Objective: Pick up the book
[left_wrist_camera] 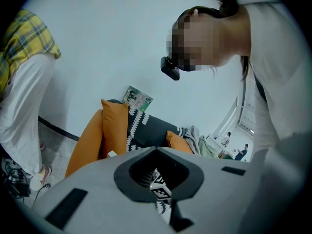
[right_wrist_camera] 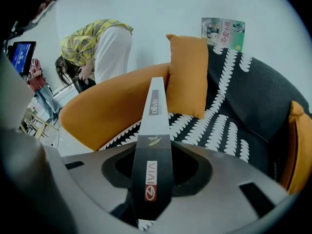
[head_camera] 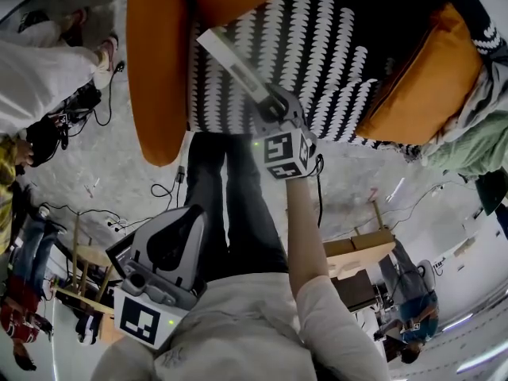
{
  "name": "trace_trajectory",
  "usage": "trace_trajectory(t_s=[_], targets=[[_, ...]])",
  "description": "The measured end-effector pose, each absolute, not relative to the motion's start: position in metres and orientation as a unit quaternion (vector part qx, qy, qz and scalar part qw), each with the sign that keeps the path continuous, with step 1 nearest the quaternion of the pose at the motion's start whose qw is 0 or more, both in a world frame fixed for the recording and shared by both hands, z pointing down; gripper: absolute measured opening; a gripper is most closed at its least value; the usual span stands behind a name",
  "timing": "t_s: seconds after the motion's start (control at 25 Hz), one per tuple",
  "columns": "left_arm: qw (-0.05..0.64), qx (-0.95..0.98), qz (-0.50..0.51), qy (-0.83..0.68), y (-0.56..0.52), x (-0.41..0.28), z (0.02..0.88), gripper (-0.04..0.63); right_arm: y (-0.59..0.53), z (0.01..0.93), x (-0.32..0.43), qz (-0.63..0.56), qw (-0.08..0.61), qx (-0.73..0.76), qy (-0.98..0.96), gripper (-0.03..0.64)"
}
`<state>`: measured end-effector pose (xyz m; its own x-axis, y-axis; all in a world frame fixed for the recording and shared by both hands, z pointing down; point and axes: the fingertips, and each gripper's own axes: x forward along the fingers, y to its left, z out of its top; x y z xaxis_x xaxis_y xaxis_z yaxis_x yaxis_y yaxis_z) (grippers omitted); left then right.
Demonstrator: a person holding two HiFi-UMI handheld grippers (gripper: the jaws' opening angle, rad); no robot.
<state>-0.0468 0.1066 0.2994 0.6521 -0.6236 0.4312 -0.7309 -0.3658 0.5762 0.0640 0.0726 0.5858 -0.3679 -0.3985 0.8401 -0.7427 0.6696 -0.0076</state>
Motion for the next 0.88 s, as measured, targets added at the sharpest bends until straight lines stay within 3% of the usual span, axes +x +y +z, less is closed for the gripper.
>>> trace_trajectory(t_s=[0.4,0.68,0.88], targets=[[0.385,0.821,0.068,-0.416,0.107,-0.045,0.3,0.009,0.076,0.585,0.065,0.241,0.438,0.35,-0.792,0.149],[0.376,0.822,0.058,-0.423,0.101,-0.044,0.294,0.009,0.07,0.572,0.07,0.322,0.391,0.373,-0.778,0.146],[0.371,0.824,0.054,-0.424,0.094,-0.043,0.284,0.009,0.063,0.555,0.08,0.41,0.301,0.405,-0.76,0.144]])
